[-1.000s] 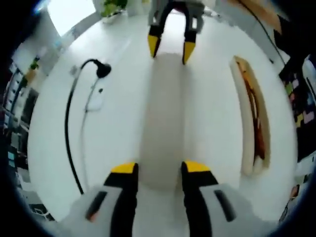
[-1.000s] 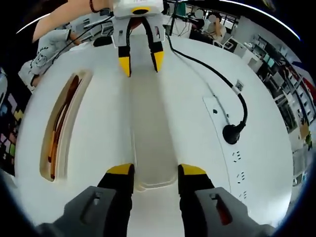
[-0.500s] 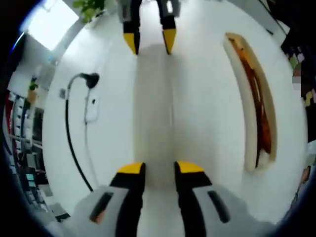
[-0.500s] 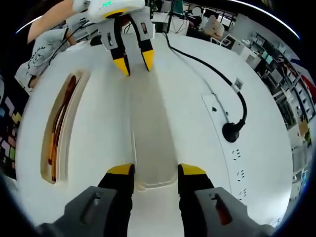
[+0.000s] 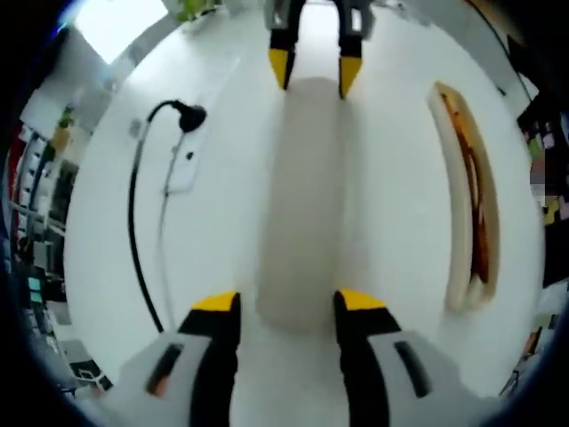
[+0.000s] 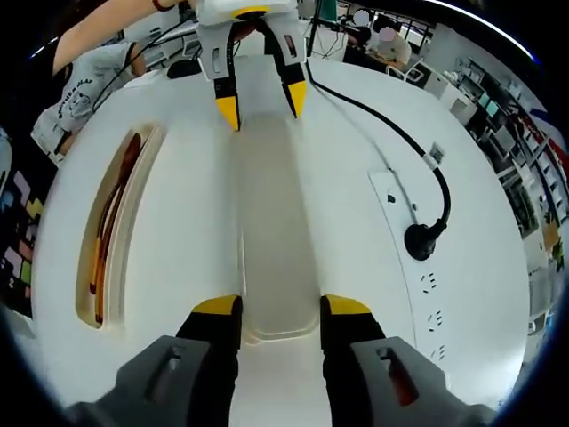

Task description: Arrange the utensils inside the cutlery case until each visible utensil rests in its matching compartment.

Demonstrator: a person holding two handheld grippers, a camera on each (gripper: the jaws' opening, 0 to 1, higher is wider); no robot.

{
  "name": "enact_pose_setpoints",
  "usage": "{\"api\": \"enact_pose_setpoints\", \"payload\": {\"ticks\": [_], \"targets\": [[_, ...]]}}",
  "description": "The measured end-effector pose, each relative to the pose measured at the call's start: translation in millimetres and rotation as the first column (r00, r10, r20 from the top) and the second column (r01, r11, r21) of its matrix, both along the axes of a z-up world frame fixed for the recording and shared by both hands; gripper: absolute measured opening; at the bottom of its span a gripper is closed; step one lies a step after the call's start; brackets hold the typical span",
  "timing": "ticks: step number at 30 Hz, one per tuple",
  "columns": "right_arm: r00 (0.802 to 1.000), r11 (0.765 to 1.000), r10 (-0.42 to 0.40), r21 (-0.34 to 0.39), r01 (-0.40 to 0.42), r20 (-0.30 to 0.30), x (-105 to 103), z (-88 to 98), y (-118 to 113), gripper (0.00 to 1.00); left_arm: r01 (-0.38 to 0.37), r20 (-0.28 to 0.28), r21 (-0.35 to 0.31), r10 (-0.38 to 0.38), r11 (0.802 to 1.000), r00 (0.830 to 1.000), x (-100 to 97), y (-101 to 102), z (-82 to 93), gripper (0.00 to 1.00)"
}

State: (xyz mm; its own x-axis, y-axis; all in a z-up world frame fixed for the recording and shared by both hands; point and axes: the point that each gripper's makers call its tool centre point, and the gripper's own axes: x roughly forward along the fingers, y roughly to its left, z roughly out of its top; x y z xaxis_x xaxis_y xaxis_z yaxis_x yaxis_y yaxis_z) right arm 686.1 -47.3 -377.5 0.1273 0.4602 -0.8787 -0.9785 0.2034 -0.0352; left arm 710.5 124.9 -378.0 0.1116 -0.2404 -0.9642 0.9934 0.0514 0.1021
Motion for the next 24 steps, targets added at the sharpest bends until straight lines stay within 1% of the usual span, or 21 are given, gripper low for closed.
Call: {"api": "enact_pose_setpoints", "payload": {"ticks": [1,2,3,6,7,10,13,15,18,19,21,24], "targets": [[1.0,1.0,-0.006,0.006,0.006,-0.007,1,-0.1,0,0.35,-0.014,-0.043,-0.002,0.014,1.0,0.999,-3.3,1,-1.6,0.42],[1.0,1.0,0.006,-0.005,-0.006,-0.012,0,-3.9,-1,0.36,-0.011,-0.029,-0.006,0.011,1.0,1.0,1.7,0,-0.8,0.42],[1.0,1.0,-0.004,0.014,0.005,-0.028,-1,-2.1,0,0.36,-0.016,-0.051,-0.007,0.016,1.0,0.999,-0.6,1,-1.4,0.42],[0.999,1.0,0.013,0.018,-0.012,-0.032,-3,-1.4,-1,0.36,-0.03,-0.102,0.004,0.03,1.0,0.994,-5.6,0,-3.4,0.41],[0.999,1.0,0.02,0.016,-0.02,-0.036,-3,-1.4,-1,0.36,-0.024,-0.096,0.006,0.024,1.0,0.995,-5.2,-1,-3.2,0.41],[0.997,1.0,0.017,0.012,-0.016,-0.073,-2,-0.4,-2,0.36,-0.011,-0.098,0.034,0.014,0.999,0.995,-7.1,-2,-3.1,0.4],[0.997,1.0,0.026,0.004,-0.026,-0.071,-3,-1.8,-2,0.36,-0.001,-0.093,0.039,0.004,0.999,0.996,-12.0,-1,-2.6,0.39],[0.998,1.0,0.027,0.002,-0.027,-0.062,-3,-2.3,-3,0.36,0.009,-0.082,0.025,-0.007,1.0,0.997,-13.4,0,-1.8,0.38],[0.998,1.0,0.024,0.007,-0.024,-0.054,-3,-2.1,-4,0.36,0.013,-0.063,-0.017,-0.014,1.0,0.998,-14.0,-1,-0.9,0.38],[0.997,1.0,0.017,0.017,-0.015,-0.071,-4,-1.6,-4,0.36,0.016,-0.057,-0.03,-0.018,0.999,0.998,-14.7,-1,-0.6,0.38],[0.996,1.0,0.006,0.027,-0.004,-0.085,-4,-1.3,-4,0.36,0.019,-0.045,-0.046,-0.022,0.999,0.999,-16.4,-1,-0.2,0.38],[0.995,1.0,0.006,0.016,-0.004,-0.104,-8,-1.6,-4,0.36,0.038,-0.025,-0.06,-0.04,0.997,0.999,-19.0,-3,0.2,0.38]]}}
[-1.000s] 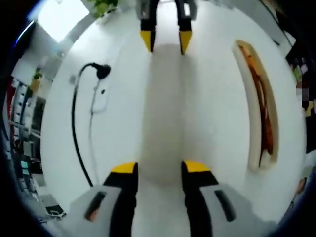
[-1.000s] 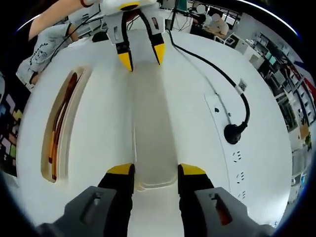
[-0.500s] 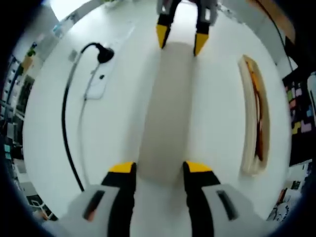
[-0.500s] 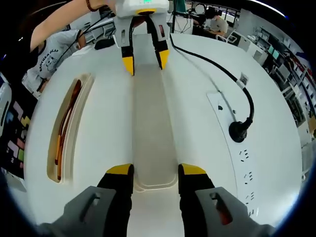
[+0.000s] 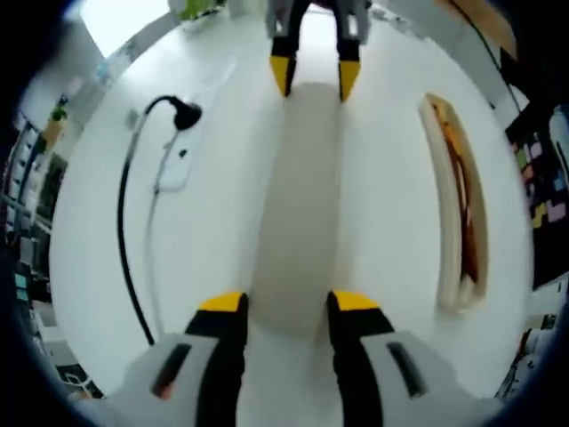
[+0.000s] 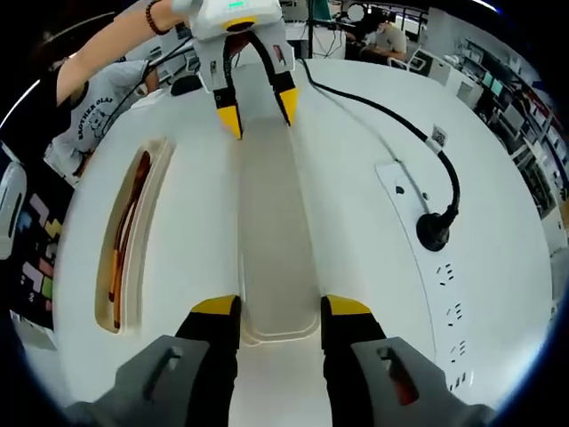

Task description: Arrange the utensils inside the cutlery case until each visible utensil rests in its matching compartment.

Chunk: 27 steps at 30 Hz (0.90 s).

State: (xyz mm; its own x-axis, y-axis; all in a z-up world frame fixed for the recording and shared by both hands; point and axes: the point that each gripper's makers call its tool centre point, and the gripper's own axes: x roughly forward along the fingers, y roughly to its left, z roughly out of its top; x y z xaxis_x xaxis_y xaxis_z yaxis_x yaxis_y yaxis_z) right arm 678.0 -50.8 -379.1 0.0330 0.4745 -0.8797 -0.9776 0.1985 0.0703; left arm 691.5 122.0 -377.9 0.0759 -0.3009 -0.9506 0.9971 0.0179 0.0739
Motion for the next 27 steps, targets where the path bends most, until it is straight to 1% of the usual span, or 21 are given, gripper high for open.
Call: {"api": "enact_pose_setpoints", "payload": {"ticks": [3,4,6,8,10,11,12,14,16,19,20,21,22,23,27], "targets": [[1.0,1.0,-0.001,-0.008,0.001,-0.006,-1,0.0,1,0.36,-0.003,0.018,-0.008,0.004,1.0,1.0,-3.1,0,0.8,0.38],[1.0,1.0,-0.004,-0.003,0.004,-0.013,-2,0.2,1,0.36,-0.007,0.023,-0.012,0.007,1.0,1.0,1.2,1,1.0,0.38],[1.0,1.0,-0.012,0.009,0.012,-0.024,-3,0.8,1,0.36,-0.004,0.04,-0.023,0.005,1.0,0.999,0.3,1,1.5,0.38],[0.998,0.999,-0.032,0.034,0.034,-0.061,-7,1.9,2,0.36,-0.005,0.049,-0.03,0.006,1.0,0.999,0.8,1,1.8,0.38],[0.996,0.998,-0.041,0.054,0.045,-0.085,-8,2.7,0,0.36,0.0,0.059,-0.034,0.002,0.999,0.998,0.0,0,1.9,0.38],[0.992,0.996,-0.051,0.068,0.059,-0.115,-11,3.5,0,0.36,0.003,0.068,-0.034,-0.001,0.999,0.998,-0.2,-1,2.2,0.38],[0.989,0.994,-0.063,0.081,0.075,-0.135,-12,4.1,0,0.36,0.01,0.082,-0.033,-0.007,0.999,0.997,0.6,-2,2.5,0.39],[0.985,0.99,-0.074,0.104,0.091,-0.157,-12,5.3,-1,0.36,0.037,0.114,-0.023,-0.034,0.999,0.993,-2.0,-3,3.1,0.38],[0.975,0.983,-0.093,0.137,0.123,-0.204,-13,7.2,0,0.36,0.063,0.139,-0.009,-0.061,0.998,0.988,-5.1,-4,3.4,0.35],[0.963,0.976,-0.101,0.165,0.145,-0.248,-13,8.7,1,0.36,0.081,0.174,0.013,-0.083,0.997,0.981,-6.7,-6,3.5,0.33],[0.954,0.971,-0.105,0.176,0.159,-0.281,-15,10.1,1,0.36,0.086,0.186,0.018,-0.088,0.996,0.979,-5.9,-7,3.9,0.33],[0.94,0.968,-0.11,0.182,0.175,-0.322,-21,11.6,2,0.36,0.088,0.193,0.021,-0.09,0.996,0.977,-6.3,-7,3.8,0.32],[0.932,0.963,-0.113,0.194,0.188,-0.344,-21,12.4,4,0.36,0.089,0.202,0.022,-0.091,0.996,0.975,-5.8,-7,3.9,0.32],[0.925,0.959,-0.118,0.198,0.2,-0.362,-22,12.4,4,0.36,0.087,0.209,0.022,-0.09,0.996,0.974,-5.7,-7,4.1,0.32],[0.908,0.951,-0.122,0.215,0.223,-0.402,-22,12.0,5,0.36,0.074,0.218,0.024,-0.077,0.997,0.973,-2.6,-7,4.5,0.32]]}}
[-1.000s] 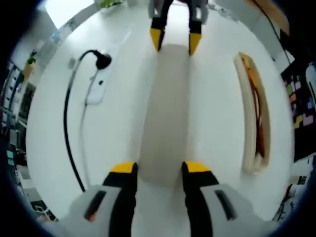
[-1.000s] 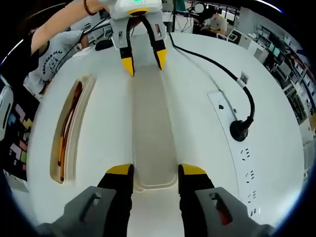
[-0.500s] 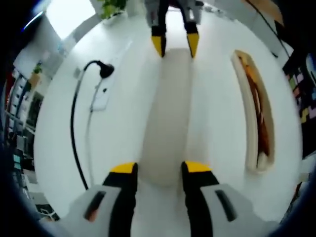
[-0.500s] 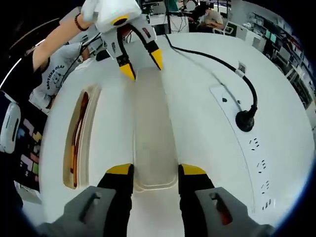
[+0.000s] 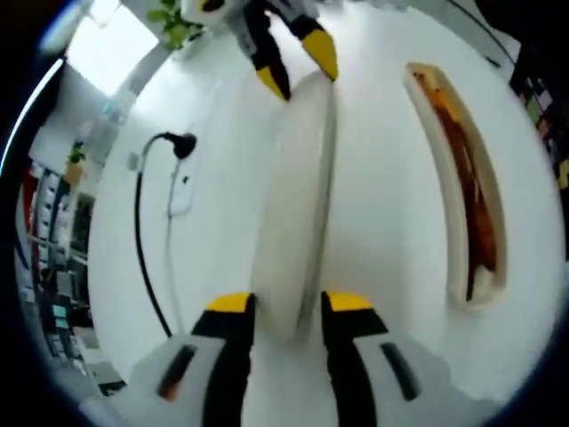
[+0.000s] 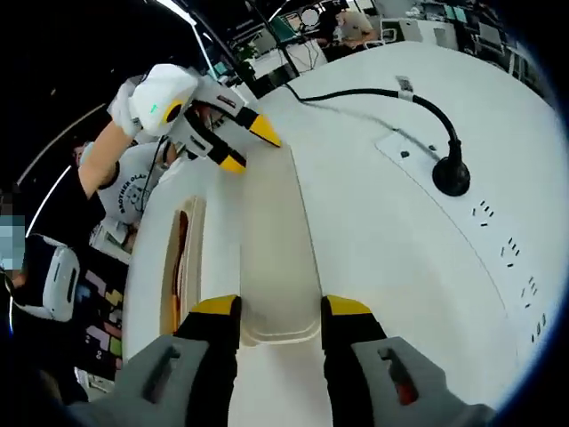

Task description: Arrange the utensils inside the cutlery case until each visible utensil rests in its matching compartment.

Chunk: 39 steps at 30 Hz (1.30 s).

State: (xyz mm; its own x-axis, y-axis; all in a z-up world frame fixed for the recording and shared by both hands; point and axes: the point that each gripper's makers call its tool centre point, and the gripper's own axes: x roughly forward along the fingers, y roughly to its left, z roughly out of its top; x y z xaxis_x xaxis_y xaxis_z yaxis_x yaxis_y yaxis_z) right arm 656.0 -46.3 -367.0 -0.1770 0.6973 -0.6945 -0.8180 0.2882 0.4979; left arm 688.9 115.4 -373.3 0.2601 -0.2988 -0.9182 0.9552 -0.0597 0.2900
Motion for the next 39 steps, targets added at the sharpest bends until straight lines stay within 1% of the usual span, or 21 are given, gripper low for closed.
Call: {"api": "enact_pose_setpoints", "payload": {"ticks": [3,4,5,6,9,13,14,16,18,20,22,24,27,30,31,33,34,35,36,37,39], "targets": [[0.995,0.999,-0.043,0.027,0.046,-0.094,-4,2.2,3,0.36,-0.017,-0.002,-0.002,0.017,1.0,1.0,2.0,1,0.3,0.32],[0.996,0.999,-0.04,0.031,0.042,-0.08,-2,1.0,2,0.36,-0.019,-0.002,-0.002,0.019,1.0,1.0,2.3,1,0.3,0.31],[0.997,0.999,-0.038,0.036,0.04,-0.073,-3,1.2,2,0.36,-0.032,0.042,-0.009,0.032,0.999,0.999,9.8,1,1.7,0.25],[0.996,0.998,-0.044,0.047,0.047,-0.072,-1,1.6,2,0.36,0.048,0.07,0.012,-0.049,0.999,0.996,12.5,-2,1.9,0.22],[0.992,0.995,-0.07,0.066,0.077,-0.105,-2,2.2,2,0.37,0.032,0.068,0.027,-0.034,0.999,0.997,13.3,0,1.7,0.2],[0.989,0.992,-0.103,0.067,0.11,-0.106,-6,2.8,2,0.37,0.059,0.065,0.058,-0.063,0.997,0.996,15.0,2,3.2,0.19],[0.986,0.987,-0.131,0.081,0.139,-0.105,-14,3.5,5,0.37,0.065,0.068,0.063,-0.069,0.996,0.995,15.6,2,3.6,0.18],[0.982,0.976,-0.174,0.122,0.182,-0.076,-17,9.0,8,0.36,0.072,0.088,0.067,-0.077,0.995,0.993,19.0,2,4.7,0.15],[0.976,0.962,-0.215,0.165,0.216,-0.025,-9,19.6,6,0.36,0.079,0.125,0.068,-0.088,0.994,0.988,25.2,1,6.6,0.08],[0.97,0.962,-0.242,0.136,0.235,0.039,3,22.7,-7,0.36,0.083,0.123,0.07,-0.091,0.994,0.988,26.1,1,5.7,0.07],[0.972,0.972,-0.22,0.1,0.212,0.086,3,22.1,-16,0.35,0.088,0.123,0.086,-0.098,0.992,0.988,27.0,0,5.1,0.05],[0.964,0.98,-0.194,0.086,0.181,0.179,1,23.8,-18,0.32,0.101,0.133,0.108,-0.115,0.989,0.984,25.9,-1,4.5,0.04],[0.932,0.99,-0.142,0.054,0.132,0.334,15,28.1,-23,0.3,0.097,0.122,0.087,-0.108,0.991,0.987,25.8,-1,4.7,0.04],[0.857,0.999,-0.037,-0.01,0.049,0.514,23,33.2,-21,0.29,0.078,0.11,0.063,-0.084,0.995,0.99,24.4,-3,3.9,0.03],[0.835,0.999,-0.006,-0.03,0.027,0.55,23,34.1,-20,0.27,0.076,0.106,0.064,-0.083,0.995,0.991,24.3,-3,3.4,0.03],[0.777,0.997,0.05,-0.074,-0.004,0.627,25,37.2,-16,0.27,0.076,0.101,0.068,-0.083,0.995,0.991,24.3,-3,1.9,0.03],[0.759,0.997,0.056,-0.078,-0.006,0.648,26,38.6,-14,0.27,0.074,0.096,0.068,-0.081,0.995,0.992,24.5,-3,0.9,0.03],[0.727,0.993,0.091,-0.119,-0.012,0.681,27,38.7,-13,0.26,0.072,0.091,0.066,-0.077,0.995,0.993,25.0,-3,0.6,0.03],[0.71,0.99,0.111,-0.14,-0.018,0.695,27,38.0,-10,0.26,0.071,0.088,0.064,-0.077,0.995,0.993,24.8,-3,0.4,0.03],[0.705,0.989,0.119,-0.149,-0.019,0.7,26,36.8,-8,0.25,0.07,0.084,0.06,-0.075,0.996,0.994,25.5,-3,0.3,0.03],[0.715,0.991,0.109,-0.13,-0.025,0.69,24,35.8,-1,0.21,0.065,0.076,0.054,-0.069,0.996,0.995,25.9,-3,-0.1,0.03]]}}
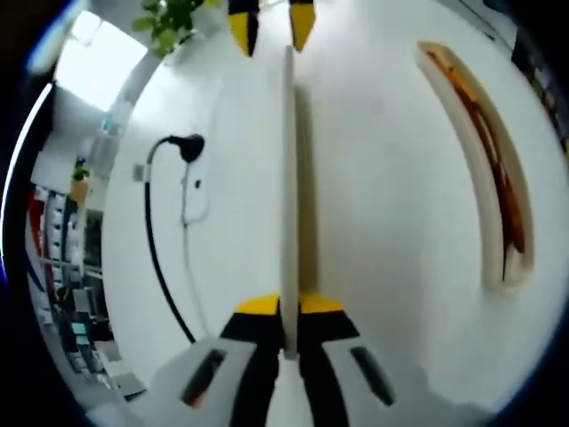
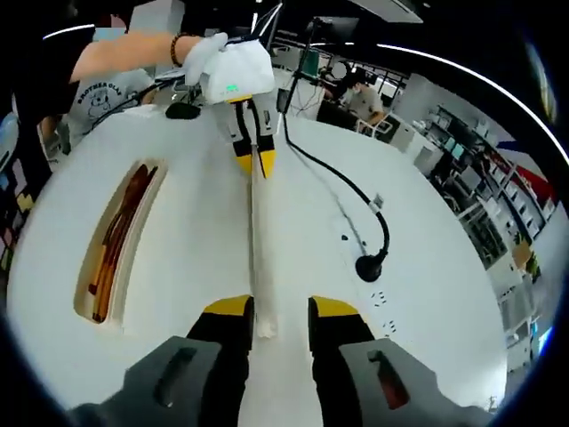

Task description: Arrange the utensils inside the cutlery case until each visible utensil rests in its matching compartment.

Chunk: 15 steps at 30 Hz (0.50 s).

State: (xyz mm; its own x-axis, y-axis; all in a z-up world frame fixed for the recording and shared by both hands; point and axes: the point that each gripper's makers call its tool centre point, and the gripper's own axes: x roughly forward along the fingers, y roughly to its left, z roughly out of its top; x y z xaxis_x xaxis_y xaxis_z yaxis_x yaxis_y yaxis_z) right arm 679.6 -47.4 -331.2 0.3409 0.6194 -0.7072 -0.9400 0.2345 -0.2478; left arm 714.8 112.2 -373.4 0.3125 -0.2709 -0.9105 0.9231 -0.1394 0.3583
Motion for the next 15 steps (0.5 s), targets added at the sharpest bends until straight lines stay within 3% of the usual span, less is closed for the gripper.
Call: {"api": "enact_pose_setpoints", "payload": {"ticks": [3,6,9,11,15], "targets": [[1.0,1.0,-0.018,0.002,0.018,0.011,1,-1.2,6,0.15,-0.004,-0.009,0.0,0.004,1.0,1.0,0.6,0,-0.7,0.03],[0.999,0.997,-0.019,-0.068,0.022,0.042,5,-7.9,5,0.15,-0.005,-0.018,0.0,0.005,1.0,1.0,1.4,0,-1.3,0.04],[0.996,0.992,-0.003,-0.124,0.014,0.089,9,-13.0,6,0.13,-0.011,-0.019,0.0,0.011,1.0,1.0,1.9,-1,-4.7,0.03],[0.993,0.99,-0.022,-0.134,0.038,0.119,12,-13.0,8,0.05,-0.016,-0.022,-0.002,0.016,1.0,1.0,2.2,-1,-5.4,0.03],[0.978,0.974,0.041,-0.227,0.007,0.207,12,-11.2,8,0.04,-0.014,-0.024,-0.008,0.014,1.0,1.0,1.7,-1,-5.5,0.03]]}}
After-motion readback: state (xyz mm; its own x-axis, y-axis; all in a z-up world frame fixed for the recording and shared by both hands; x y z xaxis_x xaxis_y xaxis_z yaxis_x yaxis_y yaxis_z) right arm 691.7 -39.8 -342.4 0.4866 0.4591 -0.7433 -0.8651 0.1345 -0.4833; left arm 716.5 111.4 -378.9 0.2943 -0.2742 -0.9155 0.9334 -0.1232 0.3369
